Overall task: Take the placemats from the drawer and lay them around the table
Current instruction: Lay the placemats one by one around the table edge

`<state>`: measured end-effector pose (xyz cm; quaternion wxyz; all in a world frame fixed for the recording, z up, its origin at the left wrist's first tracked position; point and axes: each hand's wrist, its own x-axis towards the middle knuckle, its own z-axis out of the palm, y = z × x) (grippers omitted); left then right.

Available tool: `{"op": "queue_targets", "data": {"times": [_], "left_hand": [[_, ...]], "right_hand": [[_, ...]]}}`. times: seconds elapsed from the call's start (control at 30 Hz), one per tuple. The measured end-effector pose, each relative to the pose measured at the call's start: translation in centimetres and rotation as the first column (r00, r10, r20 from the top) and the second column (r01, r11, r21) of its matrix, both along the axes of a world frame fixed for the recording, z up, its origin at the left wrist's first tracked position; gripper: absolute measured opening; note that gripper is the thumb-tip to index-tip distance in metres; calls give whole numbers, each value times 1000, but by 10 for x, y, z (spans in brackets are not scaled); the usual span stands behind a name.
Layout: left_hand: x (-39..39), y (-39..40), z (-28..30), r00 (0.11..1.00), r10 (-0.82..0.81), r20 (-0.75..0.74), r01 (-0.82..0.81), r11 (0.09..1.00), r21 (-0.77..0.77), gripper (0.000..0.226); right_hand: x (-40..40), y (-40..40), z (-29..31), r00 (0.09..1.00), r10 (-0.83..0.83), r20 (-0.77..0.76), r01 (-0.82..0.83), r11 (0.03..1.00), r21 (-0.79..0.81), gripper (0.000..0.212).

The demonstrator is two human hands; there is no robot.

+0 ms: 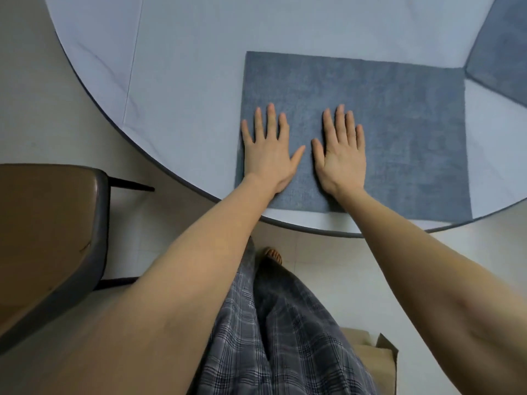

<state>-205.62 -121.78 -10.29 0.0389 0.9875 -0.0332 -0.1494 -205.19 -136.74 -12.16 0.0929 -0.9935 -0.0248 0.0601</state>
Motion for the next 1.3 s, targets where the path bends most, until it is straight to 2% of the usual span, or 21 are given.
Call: {"op": "queue_targets", "data": {"times": [0.1, 0.2, 0.33, 0.43, 0.5, 0.63, 0.8, 1.07, 1.3], "left_hand": [[-5, -14, -1, 996, 84, -20, -84, 996, -3, 84], [-5, -8, 0, 997, 69, -31, -70, 997, -17, 84], [2, 4, 22, 994, -7, -111, 5, 1000, -11, 80], [23, 29, 56, 948, -139, -286, 133, 990, -42, 62], [36, 47, 86, 919, -180, -351, 180, 983, -32, 43], [53, 85, 138, 947, -140, -288, 134, 990, -42, 41], [73, 155, 177, 967, -160, -200, 156, 987, -33, 46], [133, 299, 218, 949, -298, -106, 307, 948, 87, 46], [214, 344, 231, 939, -325, -116, 334, 939, 76, 44]], "right_hand": [[-29, -33, 1, 1000, -26, -7, 26, 1000, 0, 58], [-65, -74, 3, 982, -187, -13, 186, 982, -28, 57], [-91, -101, 19, 929, -350, -118, 348, 937, -39, 59], [-73, -91, 43, 889, -403, -215, 401, 914, -56, 55], [-50, -77, 66, 885, -378, -272, 370, 925, -83, 39], [-3, -25, 112, 893, -174, -415, 206, 978, 33, 27], [57, 67, 151, 936, -9, -351, 72, 984, 165, 30], [138, 207, 199, 971, -58, -234, 113, 966, 232, 31], [174, 236, 209, 958, -192, -211, 240, 944, 227, 30]]}}
